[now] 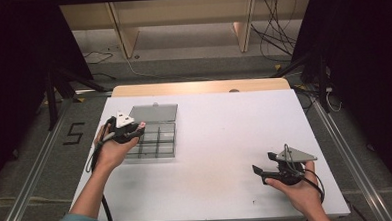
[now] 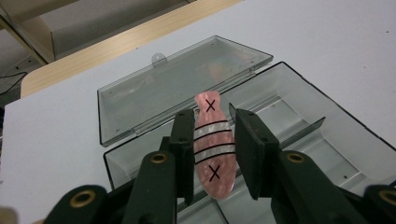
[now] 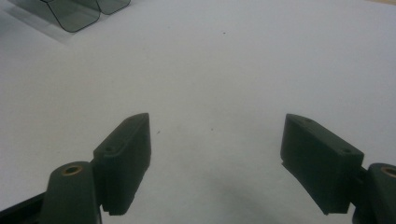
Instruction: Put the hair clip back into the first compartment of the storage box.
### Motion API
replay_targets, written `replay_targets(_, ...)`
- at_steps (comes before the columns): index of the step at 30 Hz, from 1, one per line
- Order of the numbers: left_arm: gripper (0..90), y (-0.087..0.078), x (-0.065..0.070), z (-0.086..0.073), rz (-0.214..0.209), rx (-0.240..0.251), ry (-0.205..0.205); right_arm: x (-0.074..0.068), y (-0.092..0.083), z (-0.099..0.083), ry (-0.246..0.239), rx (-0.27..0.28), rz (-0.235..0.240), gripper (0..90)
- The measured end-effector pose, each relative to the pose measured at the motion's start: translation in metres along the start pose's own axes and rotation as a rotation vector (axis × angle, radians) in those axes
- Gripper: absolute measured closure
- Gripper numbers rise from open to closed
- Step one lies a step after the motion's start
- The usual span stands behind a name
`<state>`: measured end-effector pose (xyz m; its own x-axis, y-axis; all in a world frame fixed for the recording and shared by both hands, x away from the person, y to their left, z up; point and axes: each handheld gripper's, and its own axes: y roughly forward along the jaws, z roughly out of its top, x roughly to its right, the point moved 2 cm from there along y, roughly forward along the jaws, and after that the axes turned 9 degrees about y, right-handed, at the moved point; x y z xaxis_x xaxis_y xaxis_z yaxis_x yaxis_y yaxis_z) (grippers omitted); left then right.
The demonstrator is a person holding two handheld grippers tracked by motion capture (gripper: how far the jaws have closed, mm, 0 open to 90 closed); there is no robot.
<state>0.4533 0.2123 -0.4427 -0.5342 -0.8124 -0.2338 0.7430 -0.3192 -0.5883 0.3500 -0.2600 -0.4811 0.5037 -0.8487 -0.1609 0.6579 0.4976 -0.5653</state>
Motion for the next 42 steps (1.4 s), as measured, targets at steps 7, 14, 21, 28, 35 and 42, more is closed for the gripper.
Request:
replay_targets(7, 68.7, 0.001, -0.008, -0.005, 0.011, -0.005, -0.009, 0.000, 0.000, 0.000, 0.005, 0.002, -0.001, 25.5)
replay_targets(14, 68.7, 0.004, -0.013, -0.013, 0.019, -0.031, -0.008, 0.000, 0.000, 0.000, 0.006, 0.004, -0.001, 25.5)
replay_targets(21, 68.7, 0.009, -0.019, -0.017, 0.022, -0.058, -0.002, 0.000, 0.000, 0.000, 0.009, 0.000, -0.001, 25.5)
replay_targets(28, 68.7, 0.014, -0.029, -0.019, 0.028, -0.095, 0.023, 0.000, 0.000, 0.000, 0.011, 0.003, -0.001, 25.4)
replay_targets(35, 68.6, 0.019, -0.034, -0.020, 0.025, -0.116, 0.029, 0.001, 0.000, 0.000, 0.013, 0.003, -0.001, 25.4)
replay_targets(42, 68.6, 0.026, -0.035, -0.022, 0.015, -0.146, 0.030, 0.001, 0.000, 0.000, 0.015, 0.003, -0.001, 25.4)
